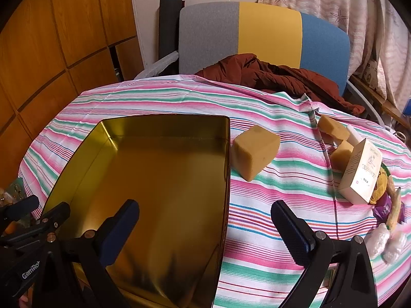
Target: Organize objects
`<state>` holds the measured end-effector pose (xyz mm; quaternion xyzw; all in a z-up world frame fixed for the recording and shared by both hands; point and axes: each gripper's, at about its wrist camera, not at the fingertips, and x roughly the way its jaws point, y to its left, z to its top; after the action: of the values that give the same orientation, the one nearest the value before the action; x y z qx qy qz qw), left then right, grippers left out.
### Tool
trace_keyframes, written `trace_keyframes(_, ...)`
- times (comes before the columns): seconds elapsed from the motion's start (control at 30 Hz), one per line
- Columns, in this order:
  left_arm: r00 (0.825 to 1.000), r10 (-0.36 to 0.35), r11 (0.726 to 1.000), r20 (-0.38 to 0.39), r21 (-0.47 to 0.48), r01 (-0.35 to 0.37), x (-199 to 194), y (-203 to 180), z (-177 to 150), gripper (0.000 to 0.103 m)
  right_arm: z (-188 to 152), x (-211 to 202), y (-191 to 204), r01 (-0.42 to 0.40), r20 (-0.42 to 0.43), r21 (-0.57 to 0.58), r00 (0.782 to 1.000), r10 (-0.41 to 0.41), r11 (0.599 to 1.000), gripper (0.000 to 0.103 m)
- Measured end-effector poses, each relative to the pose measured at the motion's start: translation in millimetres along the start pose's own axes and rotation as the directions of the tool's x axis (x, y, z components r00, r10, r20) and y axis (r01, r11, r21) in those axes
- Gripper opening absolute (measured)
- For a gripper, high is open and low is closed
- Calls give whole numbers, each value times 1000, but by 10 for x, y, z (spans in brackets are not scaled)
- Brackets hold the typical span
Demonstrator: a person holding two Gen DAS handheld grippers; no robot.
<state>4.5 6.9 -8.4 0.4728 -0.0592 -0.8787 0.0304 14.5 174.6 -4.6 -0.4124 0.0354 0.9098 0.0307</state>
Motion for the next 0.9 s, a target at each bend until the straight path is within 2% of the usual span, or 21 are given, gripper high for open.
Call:
trace_keyframes(0.4, 1000, -21, 1000, -17, 12, 21, 4, -72, -14, 63, 29, -82, -57, -1, 31, 3, 1000, 1, 1000, 103)
trace_keyframes(0.6, 998, -55, 998, -24, 19, 56, -12, -129, -5, 63, 69, -230, -201, -8, 116, -12, 993, 10, 1000, 103)
trace_keyframes(0.7, 992, -112, 993, -48, 35, 114, 8, -213, 6, 63, 75, -282, -330, -29, 160, -37, 987, 34, 999, 103)
trace_keyframes(0.83, 979, -196, 977, -54, 74, 200, -27, -371, -1, 63, 47, -345, -563, 35, 145, -31, 989, -30, 999, 103)
trace_keyframes(0.9, 964, -261, 958, -46, 111, 264, -83, -485, -21, 63, 13, -412, -705, 82, 161, -17, 984, -78, 997, 103)
